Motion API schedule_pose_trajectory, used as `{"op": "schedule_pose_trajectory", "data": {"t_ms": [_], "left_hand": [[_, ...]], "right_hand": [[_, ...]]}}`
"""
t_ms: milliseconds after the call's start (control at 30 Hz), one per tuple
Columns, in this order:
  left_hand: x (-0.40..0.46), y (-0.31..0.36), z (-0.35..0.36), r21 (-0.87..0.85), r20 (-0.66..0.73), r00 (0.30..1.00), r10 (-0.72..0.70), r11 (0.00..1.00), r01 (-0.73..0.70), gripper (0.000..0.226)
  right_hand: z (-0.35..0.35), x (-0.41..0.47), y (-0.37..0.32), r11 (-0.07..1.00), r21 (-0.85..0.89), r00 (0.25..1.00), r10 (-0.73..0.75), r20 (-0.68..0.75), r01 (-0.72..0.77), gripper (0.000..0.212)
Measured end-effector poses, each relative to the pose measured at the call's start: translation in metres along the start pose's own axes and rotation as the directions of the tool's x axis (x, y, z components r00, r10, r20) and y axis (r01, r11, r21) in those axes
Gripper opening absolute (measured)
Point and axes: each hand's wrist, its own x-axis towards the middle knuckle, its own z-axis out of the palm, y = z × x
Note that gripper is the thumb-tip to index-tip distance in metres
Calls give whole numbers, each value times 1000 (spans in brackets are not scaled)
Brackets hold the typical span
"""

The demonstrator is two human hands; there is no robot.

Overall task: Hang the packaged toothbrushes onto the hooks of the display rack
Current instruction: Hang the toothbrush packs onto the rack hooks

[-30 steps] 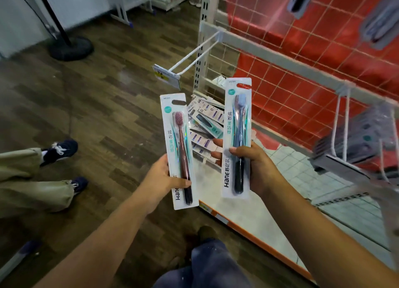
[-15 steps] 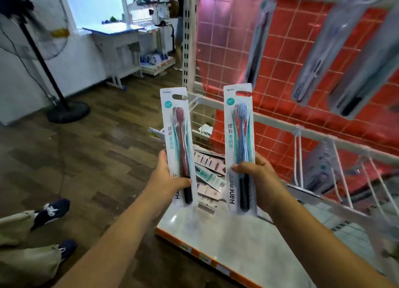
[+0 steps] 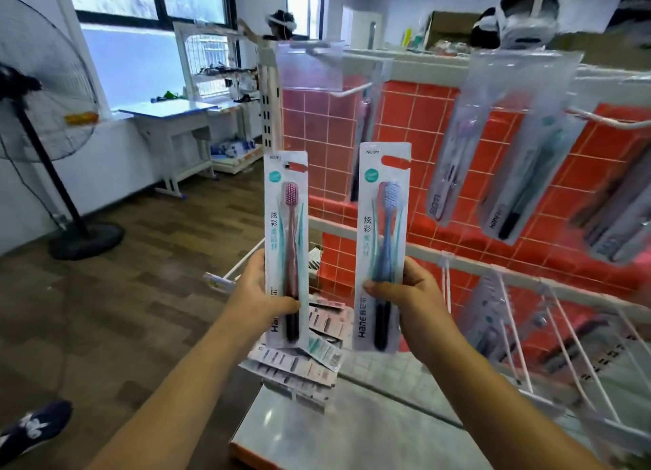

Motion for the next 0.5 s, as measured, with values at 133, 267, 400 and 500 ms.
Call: {"op": "schedule_pose_trajectory", "data": {"t_ms": [133,267,400,500], "left_hand": [[27,9,13,-10,-8,999,34,999,-34,66],[52,25,32,-52,0,997,76,996,-76,58],[75,34,50,-128,-76,987,142,980,-150,58],[87,36,60,-187,-78,978,192,961,-204,64]], "right_hand": [[-17,19,-7,1000,18,1000,1,-11,-1,27],[-32,37,-10,1000,9,1000,12,-6,-12,25],[-45,51,-6,1000,10,1000,19,6,-19,26],[-52,60,-2,1000,2,1000,17,-3,-17,27]]}}
